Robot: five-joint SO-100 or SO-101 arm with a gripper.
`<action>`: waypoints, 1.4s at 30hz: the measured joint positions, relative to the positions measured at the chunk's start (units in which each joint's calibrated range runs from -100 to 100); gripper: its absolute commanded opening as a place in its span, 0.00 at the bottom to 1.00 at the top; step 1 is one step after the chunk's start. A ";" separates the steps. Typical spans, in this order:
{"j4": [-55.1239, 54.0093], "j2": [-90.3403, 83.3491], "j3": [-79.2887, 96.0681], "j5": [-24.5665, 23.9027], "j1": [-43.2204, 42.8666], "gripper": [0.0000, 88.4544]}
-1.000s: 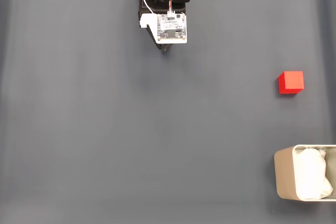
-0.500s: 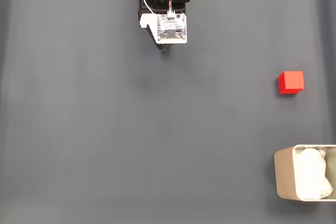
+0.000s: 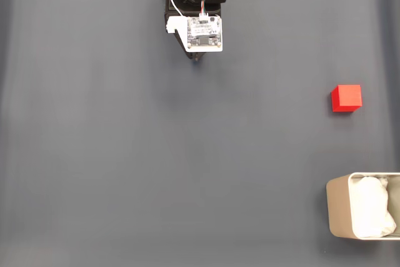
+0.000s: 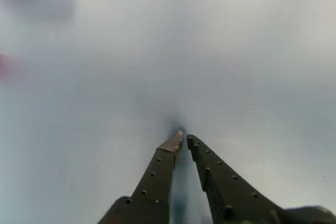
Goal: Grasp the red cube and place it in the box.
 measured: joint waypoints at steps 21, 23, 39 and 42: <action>0.00 0.00 0.00 0.00 0.00 0.00; 0.00 0.00 0.00 0.00 0.00 0.00; 0.00 0.00 0.00 0.00 -1.34 0.00; -0.08 0.00 0.00 0.00 -1.34 0.00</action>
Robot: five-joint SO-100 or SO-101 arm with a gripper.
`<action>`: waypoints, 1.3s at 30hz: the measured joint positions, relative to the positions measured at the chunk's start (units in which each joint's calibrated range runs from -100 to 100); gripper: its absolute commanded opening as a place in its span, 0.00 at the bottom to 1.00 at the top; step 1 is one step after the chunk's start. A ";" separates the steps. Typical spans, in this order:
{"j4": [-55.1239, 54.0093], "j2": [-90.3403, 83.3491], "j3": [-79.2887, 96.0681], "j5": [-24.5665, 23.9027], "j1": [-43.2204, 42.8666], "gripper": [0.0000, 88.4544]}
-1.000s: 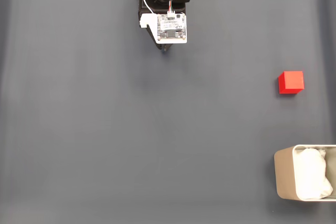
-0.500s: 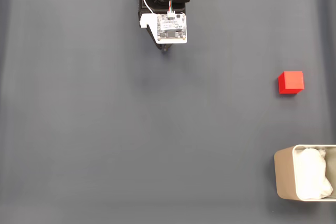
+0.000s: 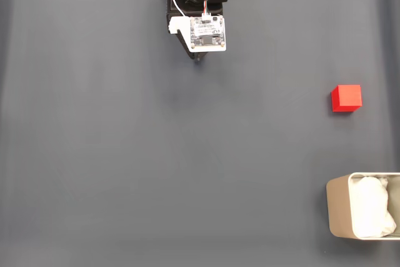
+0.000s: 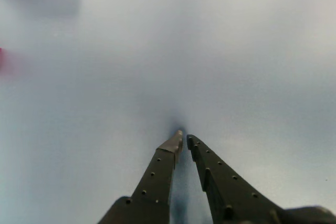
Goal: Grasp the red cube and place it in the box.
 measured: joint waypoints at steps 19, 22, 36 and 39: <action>-32.22 30.22 -33.09 -0.98 2.67 0.00; -30.79 35.43 -42.13 -1.03 2.52 0.00; -12.57 52.28 -72.15 0.68 0.96 0.00; -11.38 53.15 -73.96 0.68 -0.52 0.00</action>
